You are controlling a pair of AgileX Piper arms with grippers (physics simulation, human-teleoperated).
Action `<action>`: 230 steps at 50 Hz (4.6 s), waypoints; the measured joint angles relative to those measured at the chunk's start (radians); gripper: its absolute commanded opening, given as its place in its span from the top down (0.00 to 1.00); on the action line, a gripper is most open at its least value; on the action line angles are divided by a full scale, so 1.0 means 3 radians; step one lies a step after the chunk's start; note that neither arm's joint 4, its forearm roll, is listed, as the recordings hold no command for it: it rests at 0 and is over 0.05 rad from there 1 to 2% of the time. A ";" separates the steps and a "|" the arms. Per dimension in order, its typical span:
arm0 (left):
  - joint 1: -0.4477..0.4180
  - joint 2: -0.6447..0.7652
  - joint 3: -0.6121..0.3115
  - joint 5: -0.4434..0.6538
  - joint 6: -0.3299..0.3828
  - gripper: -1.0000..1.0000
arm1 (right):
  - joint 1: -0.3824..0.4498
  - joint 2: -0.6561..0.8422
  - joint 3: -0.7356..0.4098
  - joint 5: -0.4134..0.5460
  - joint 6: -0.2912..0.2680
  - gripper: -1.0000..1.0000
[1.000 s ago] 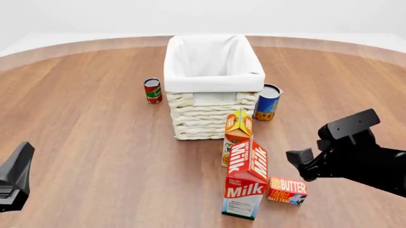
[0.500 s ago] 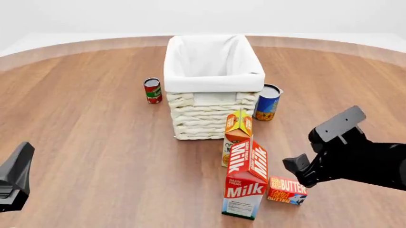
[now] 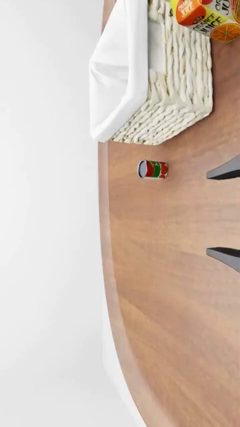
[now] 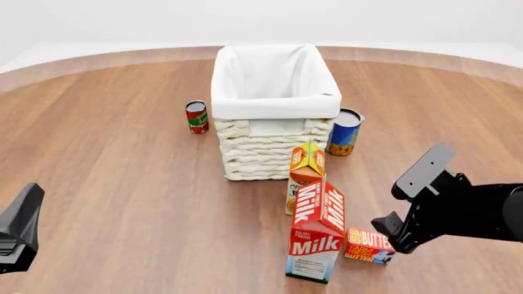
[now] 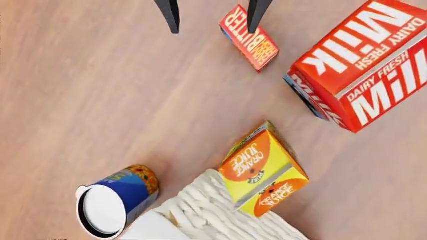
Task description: Pick up the butter and put it in the basket.
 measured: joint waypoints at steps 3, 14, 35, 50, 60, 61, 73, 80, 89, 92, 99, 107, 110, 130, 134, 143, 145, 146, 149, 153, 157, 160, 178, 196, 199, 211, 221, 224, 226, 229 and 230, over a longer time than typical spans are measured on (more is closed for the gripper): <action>0.0000 0.0000 0.0000 0.0000 0.0000 0.00 | 0.0008 0.0006 0.0012 0.0012 -0.0067 0.00; 0.0000 0.0000 0.0000 0.0000 0.0000 0.00 | 0.0060 0.0013 0.0017 0.0093 -0.0263 0.00; 0.0000 0.0000 0.0000 0.0000 0.0000 0.00 | 0.0115 0.0144 -0.0013 0.0099 -0.0481 0.00; 0.0000 0.0000 0.0000 0.0000 0.0000 0.00 | 0.0163 0.0214 0.0075 0.0040 -0.0545 0.00; 0.0000 0.0000 0.0000 0.0000 0.0000 0.00 | 0.0185 0.0268 0.0125 0.0001 -0.0580 0.00; 0.0000 0.0000 0.0000 0.0000 0.0000 0.00 | 0.0187 0.0272 0.0128 -0.0001 -0.0583 0.00; 0.0000 0.0000 0.0000 0.0000 0.0000 0.00 | 0.0190 0.0327 0.0148 -0.0031 -0.0620 0.00; 0.0000 0.0000 0.0000 0.0000 0.0000 0.00 | 0.0181 0.0343 0.0151 -0.0034 -0.0642 0.00; 0.0000 0.0000 0.0000 0.0000 0.0000 0.00 | 0.0179 0.0420 0.0157 -0.0092 -0.0653 0.00; 0.0000 0.0000 0.0000 0.0000 0.0000 0.00 | 0.0178 0.0446 0.0176 -0.0119 -0.0657 0.00; 0.0000 0.0000 0.0000 0.0000 0.0000 0.00 | 0.0187 0.0501 0.0225 -0.0181 -0.0653 0.00; 0.0000 0.0000 0.0000 0.0000 0.0000 0.00 | 0.0210 0.0549 0.0273 -0.0240 -0.0633 0.00; 0.0000 0.0000 0.0000 0.0000 0.0000 0.00 | 0.0215 0.0558 0.0286 -0.0253 -0.0629 0.00; 0.0000 0.0000 0.0000 0.0000 0.0000 0.00 | 0.0229 0.0669 0.0302 -0.0365 -0.0613 0.00; 0.0000 0.0000 0.0000 0.0000 0.0000 0.00 | 0.0221 0.0708 0.0283 -0.0390 -0.0620 0.00; 0.0000 0.0000 0.0000 0.0000 0.0000 0.00 | 0.0212 0.0793 0.0251 -0.0464 -0.0646 1.00; 0.0000 0.0000 0.0000 0.0000 0.0000 0.00 | 0.0208 0.0793 0.0258 -0.0481 -0.0672 1.00; 0.0000 0.0000 0.0000 0.0000 0.0000 0.00 | 0.0206 0.0791 0.0261 -0.0487 -0.0683 1.00; 0.0000 0.0000 0.0000 0.0000 0.0000 0.00 | 0.0211 0.0784 0.0276 -0.0506 -0.0699 1.00; 0.0000 0.0000 0.0000 0.0000 0.0000 0.00 | 0.0213 0.0777 0.0289 -0.0523 -0.0708 1.00; 0.0000 0.0000 0.0000 0.0000 0.0000 0.00 | 0.0215 0.0762 0.0298 -0.0530 -0.0720 1.00; 0.0000 0.0000 0.0000 0.0000 0.0000 0.00 | 0.0217 0.0754 0.0303 -0.0534 -0.0726 1.00; 0.0000 0.0000 0.0000 0.0000 0.0000 0.00 | 0.0159 0.0634 0.0299 -0.0543 -0.0716 1.00; 0.0000 0.0000 0.0000 0.0000 0.0000 0.00 | 0.0126 0.0419 0.0327 -0.0476 -0.0658 1.00; 0.0000 0.0000 0.0000 0.0000 0.0000 0.00 | 0.0121 0.0371 0.0332 -0.0452 -0.0647 1.00; 0.0000 0.0000 0.0000 0.0000 0.0000 0.00 | 0.0105 0.0230 0.0325 -0.0373 -0.0611 1.00; 0.0000 0.0000 0.0000 0.0000 0.0000 0.00 | 0.0097 0.0062 0.0277 -0.0246 -0.0572 1.00; 0.0000 0.0000 0.0000 0.0000 0.0000 0.00 | 0.0095 0.0007 0.0254 -0.0206 -0.0549 1.00; 0.0000 0.0000 0.0000 0.0000 0.0000 0.00 | 0.0097 -0.0038 0.0233 -0.0173 -0.0527 1.00; 0.0000 0.0000 0.0000 0.0000 0.0000 0.00 | 0.0100 -0.0111 0.0195 -0.0119 -0.0491 1.00; 0.0000 0.0000 0.0000 0.0000 0.0000 0.00 | 0.0100 -0.0135 0.0183 -0.0102 -0.0479 1.00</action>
